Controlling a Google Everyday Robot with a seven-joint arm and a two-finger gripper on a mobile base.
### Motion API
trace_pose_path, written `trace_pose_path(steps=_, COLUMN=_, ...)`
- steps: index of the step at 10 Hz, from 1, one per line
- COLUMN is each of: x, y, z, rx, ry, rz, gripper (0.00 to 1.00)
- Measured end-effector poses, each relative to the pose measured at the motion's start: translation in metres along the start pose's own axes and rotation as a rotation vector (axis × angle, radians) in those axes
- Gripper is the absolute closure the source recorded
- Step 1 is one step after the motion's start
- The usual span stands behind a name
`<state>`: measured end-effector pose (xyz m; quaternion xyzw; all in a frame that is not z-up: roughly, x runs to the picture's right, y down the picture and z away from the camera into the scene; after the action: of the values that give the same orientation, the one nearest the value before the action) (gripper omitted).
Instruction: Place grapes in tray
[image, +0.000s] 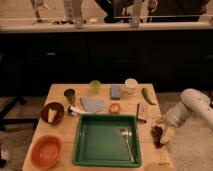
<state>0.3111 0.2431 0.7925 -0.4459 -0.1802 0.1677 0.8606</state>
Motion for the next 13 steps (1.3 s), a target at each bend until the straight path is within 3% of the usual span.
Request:
trace_pose_path(steps=5, x=0.003, y=-0.001, z=0.008, rx=-0.034, ry=0.014, rz=0.01, gripper=0.2)
trace_pose_path(steps=13, x=0.012, y=0.001, z=0.015, rx=-0.084, ry=-0.02, rz=0.053, gripper=0.2)
